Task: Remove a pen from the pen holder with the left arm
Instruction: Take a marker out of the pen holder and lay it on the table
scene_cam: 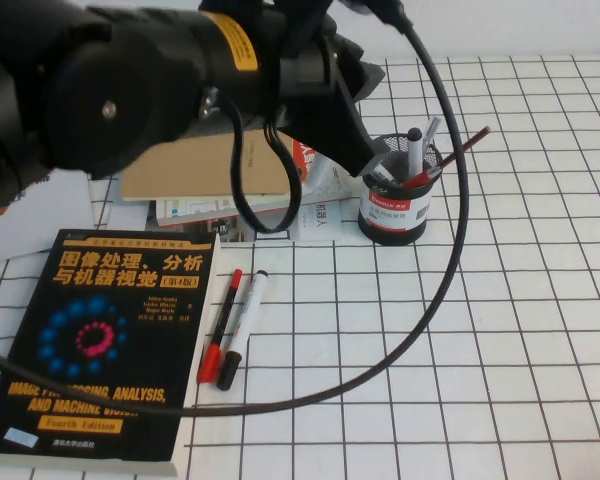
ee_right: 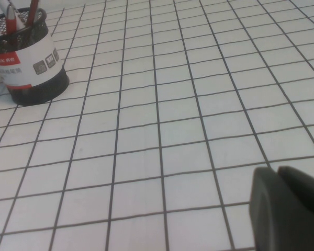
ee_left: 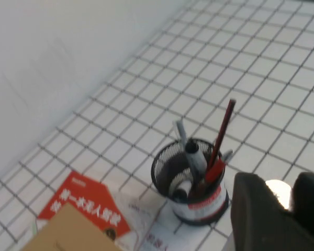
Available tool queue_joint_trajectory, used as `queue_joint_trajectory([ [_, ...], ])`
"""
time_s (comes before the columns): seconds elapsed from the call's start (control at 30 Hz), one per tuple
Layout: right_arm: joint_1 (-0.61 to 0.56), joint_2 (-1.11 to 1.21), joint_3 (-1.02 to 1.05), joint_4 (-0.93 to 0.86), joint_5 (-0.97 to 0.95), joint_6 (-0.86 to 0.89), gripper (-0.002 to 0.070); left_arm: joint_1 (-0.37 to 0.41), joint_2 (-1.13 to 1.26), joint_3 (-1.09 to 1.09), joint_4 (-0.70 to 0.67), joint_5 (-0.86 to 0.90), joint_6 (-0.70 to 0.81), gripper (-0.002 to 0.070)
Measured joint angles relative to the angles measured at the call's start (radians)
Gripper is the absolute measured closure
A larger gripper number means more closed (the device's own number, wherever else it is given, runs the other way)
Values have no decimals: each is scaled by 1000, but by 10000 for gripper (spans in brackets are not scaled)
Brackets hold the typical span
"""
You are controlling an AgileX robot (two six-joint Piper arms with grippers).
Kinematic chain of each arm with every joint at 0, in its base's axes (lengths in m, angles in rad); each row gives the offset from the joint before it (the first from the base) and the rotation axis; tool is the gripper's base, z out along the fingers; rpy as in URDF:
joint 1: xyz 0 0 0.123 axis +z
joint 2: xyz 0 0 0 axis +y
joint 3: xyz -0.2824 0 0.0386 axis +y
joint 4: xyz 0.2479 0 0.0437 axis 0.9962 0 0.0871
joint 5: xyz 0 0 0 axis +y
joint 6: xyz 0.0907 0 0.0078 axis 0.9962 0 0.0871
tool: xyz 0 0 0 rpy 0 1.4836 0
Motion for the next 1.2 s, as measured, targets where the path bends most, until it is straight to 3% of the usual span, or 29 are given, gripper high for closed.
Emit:
queue_joint_trajectory([
  [0.13, 0, 0, 0, 0, 0, 0, 693, 5, 25, -111, 77, 222, -144, 569],
  [0.3, 0, 0, 0, 0, 0, 0, 692, 57, 65, -149, 84, 370, -241, 569],
  [0.47, 0, 0, 0, 0, 0, 0, 692, 168, 149, -153, -59, 501, -233, 569],
  [0.6, 0, 0, 0, 0, 0, 0, 692, 287, 254, -153, -284, 594, -121, 569],
  [0.7, 0, 0, 0, 0, 0, 0, 692, 352, 349, -153, -476, 626, -29, 569],
  [0.8, 0, 0, 0, 0, 0, 0, 692, 383, 429, -153, -557, 624, 8, 569],
  [1.2, 0, 0, 0, 0, 0, 0, 693, 391, 614, -153, -544, 578, -7, 569],
])
